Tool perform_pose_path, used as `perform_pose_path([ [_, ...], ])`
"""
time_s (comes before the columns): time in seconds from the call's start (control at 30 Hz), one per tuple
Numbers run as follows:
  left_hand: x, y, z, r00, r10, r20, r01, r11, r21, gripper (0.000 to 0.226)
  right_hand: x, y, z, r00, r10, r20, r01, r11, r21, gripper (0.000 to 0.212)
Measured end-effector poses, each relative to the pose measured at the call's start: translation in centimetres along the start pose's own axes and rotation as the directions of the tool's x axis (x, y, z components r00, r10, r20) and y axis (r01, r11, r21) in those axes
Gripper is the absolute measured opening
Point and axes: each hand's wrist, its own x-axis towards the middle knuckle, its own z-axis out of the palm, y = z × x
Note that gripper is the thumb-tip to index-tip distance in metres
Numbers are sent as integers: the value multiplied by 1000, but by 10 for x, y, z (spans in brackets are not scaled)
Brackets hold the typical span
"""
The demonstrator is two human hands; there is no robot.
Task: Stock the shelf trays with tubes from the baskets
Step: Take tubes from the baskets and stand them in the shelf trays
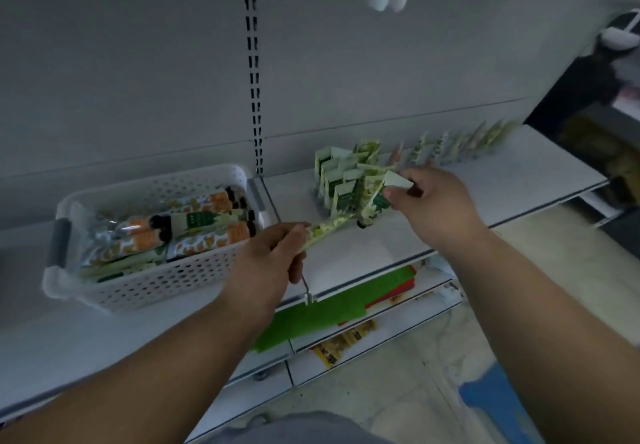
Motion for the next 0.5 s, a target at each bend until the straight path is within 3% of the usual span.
perform_pose_path([
  [0.07,5,-8,8,999,-54,-2,54,997,-55,19,19,8,3,998,-38,39,40,999,-34,29],
  [0.23,15,-21,28,993,-71,-91,64,995,-78,12,51,20,15,947,-298,121,311,944,-113,22],
  [0.4,15,-36,63,970,-55,-238,53,998,-16,17,69,38,32,822,-457,339,528,834,-158,17],
  [0.5,14,-40,85,956,-21,-293,30,999,25,19,70,49,26,804,-551,224,575,816,-55,24],
])
